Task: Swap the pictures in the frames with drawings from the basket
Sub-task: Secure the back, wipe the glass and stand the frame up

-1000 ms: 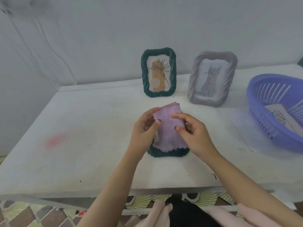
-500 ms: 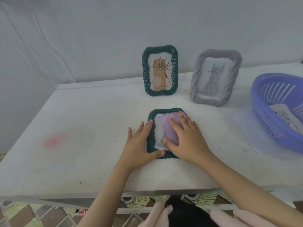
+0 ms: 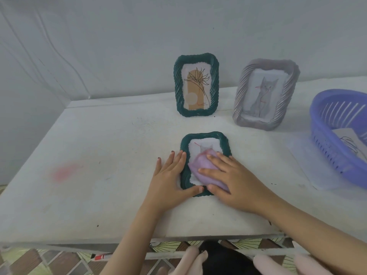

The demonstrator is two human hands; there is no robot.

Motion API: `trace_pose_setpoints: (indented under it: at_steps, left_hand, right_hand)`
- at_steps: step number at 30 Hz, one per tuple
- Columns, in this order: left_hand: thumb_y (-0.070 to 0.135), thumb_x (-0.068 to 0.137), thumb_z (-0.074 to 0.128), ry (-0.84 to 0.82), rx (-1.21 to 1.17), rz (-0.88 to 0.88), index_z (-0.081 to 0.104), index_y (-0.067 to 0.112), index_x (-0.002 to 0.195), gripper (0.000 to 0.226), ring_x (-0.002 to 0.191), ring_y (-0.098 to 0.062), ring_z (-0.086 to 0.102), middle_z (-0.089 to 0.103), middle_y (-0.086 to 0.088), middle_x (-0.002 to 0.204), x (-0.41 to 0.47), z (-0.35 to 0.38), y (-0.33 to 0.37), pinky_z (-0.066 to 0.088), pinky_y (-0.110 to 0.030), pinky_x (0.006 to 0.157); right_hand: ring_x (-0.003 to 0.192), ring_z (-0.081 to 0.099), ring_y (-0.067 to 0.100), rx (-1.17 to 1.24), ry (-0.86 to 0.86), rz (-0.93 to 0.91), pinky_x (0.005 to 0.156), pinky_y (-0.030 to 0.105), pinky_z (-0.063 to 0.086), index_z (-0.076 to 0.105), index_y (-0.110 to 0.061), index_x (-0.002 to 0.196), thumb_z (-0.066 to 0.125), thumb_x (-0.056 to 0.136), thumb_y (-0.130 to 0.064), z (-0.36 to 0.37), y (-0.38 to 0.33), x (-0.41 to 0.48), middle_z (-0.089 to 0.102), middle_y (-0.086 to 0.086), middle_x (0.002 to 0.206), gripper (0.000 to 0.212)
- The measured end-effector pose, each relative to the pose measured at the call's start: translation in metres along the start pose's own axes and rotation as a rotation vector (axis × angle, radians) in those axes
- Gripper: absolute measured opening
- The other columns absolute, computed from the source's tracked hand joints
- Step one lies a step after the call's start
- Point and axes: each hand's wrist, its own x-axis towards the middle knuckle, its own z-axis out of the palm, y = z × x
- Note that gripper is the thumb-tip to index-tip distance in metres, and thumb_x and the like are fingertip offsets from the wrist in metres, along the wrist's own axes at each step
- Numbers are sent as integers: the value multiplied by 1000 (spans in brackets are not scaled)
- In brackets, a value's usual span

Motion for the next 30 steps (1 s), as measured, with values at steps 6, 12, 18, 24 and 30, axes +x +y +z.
trace_pose_setpoints:
  at_steps: [6,12,18,24,30]
  left_hand:
    - [81,63,35,-24,-1,26,1,27,148,106,136,4,-16,-7,21,147,0,-2,1,-14,-32,115]
    - [81,62,37,-13,-7,2,4,29,148,106,138,3,-11,-1,19,151,0,-1,1,-11,-34,117]
    - [81,62,38,-14,-17,7,4,30,148,106,138,4,-11,-1,20,151,1,0,0,-12,-31,116]
    - [80,62,38,-13,-26,17,4,26,148,107,137,6,-11,-3,22,147,0,-2,2,-12,-31,116]
    - [81,62,38,-5,7,3,4,28,148,106,140,0,-8,4,12,156,1,2,0,-11,-32,116]
  right_hand:
    - [145,3,18,-88,-1,109,114,35,-6,26,-44,140,25,92,-50,-18,23,40,6,-4,157,49]
    - [144,5,15,-80,25,21,112,34,-8,35,-35,140,33,95,-41,-5,9,55,17,-1,156,46]
    - [142,13,7,-162,-77,-63,114,38,-7,28,-45,140,16,88,-53,-21,16,10,21,-16,153,54]
    - [141,19,18,-316,-8,56,114,47,-4,28,-39,141,15,87,-51,-20,23,63,26,-4,153,57]
    - [138,22,13,-205,19,-12,115,47,-2,34,-36,140,29,91,-45,-6,9,56,34,-8,149,50]
